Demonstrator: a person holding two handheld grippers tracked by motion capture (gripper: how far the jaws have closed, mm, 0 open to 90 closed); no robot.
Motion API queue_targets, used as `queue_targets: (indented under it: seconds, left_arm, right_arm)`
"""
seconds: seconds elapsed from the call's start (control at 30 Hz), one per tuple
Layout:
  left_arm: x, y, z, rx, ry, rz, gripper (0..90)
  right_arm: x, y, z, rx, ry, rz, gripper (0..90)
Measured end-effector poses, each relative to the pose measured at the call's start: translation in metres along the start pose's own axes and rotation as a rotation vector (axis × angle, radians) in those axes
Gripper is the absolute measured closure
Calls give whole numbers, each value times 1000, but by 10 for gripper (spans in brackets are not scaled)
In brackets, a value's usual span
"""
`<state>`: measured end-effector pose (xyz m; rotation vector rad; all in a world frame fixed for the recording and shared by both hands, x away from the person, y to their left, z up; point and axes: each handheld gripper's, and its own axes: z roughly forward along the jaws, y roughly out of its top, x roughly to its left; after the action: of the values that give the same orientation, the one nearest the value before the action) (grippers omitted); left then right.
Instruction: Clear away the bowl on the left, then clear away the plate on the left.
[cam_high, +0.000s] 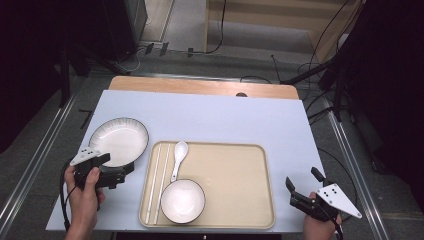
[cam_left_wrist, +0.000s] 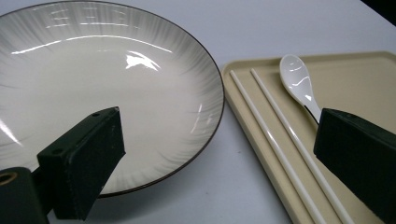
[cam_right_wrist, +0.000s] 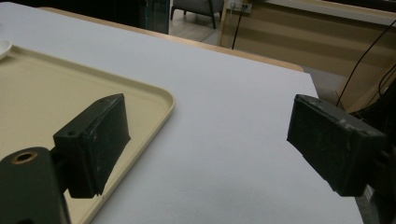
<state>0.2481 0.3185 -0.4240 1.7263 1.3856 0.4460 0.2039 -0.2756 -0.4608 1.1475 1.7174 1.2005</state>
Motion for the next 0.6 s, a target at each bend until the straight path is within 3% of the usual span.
queue_targets:
  seconds: [0.4,0.6]
  left_arm:
    - [23,9,-6,-24,50,-16,4]
    - [38,21,-8,-39,45,-5,4]
  right_arm:
    - [0,0,1,-3,0,6,133]
    - [-1,0,1,-6,-2,7,133]
